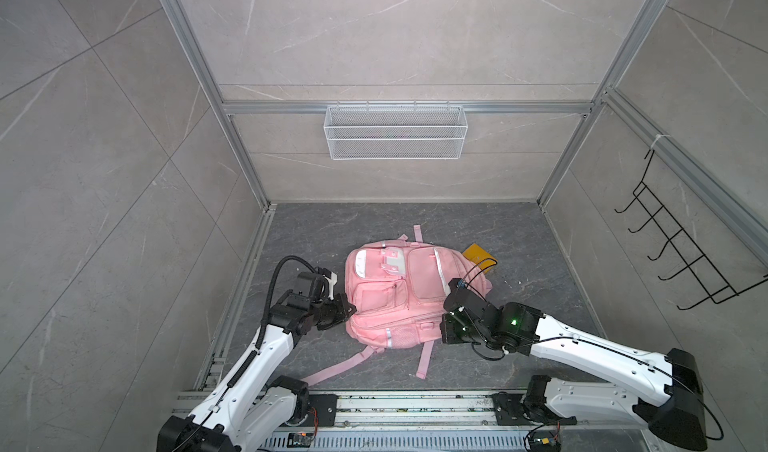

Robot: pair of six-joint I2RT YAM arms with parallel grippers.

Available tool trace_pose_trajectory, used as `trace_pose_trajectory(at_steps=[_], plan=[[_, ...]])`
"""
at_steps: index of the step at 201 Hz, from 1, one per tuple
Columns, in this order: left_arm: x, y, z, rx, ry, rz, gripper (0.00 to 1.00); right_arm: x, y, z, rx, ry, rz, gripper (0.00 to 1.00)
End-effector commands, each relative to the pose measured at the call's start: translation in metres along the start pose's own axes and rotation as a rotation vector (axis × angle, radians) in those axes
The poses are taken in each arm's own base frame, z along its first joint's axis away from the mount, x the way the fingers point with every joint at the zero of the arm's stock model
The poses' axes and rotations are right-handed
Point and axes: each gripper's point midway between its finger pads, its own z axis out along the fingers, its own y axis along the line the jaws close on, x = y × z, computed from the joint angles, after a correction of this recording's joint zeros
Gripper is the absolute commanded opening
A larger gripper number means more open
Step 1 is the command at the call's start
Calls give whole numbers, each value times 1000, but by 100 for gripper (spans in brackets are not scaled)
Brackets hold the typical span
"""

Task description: Pack the student bag

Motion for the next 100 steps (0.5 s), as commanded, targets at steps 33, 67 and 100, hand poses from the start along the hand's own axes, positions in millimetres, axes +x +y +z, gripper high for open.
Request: trace_pose_trajectory(at_steps=[33,67,100], plan=[[-44,32,-23,-190,-145,95,0,5,-67,-10,333,46,-73,1],[-46,29,-19,-170,-140,95,0,5,-72,-9,348,30,-64,13],[-46,28,-18,-158,-138,94,0,5,-75,-9,363,29,-72,13]])
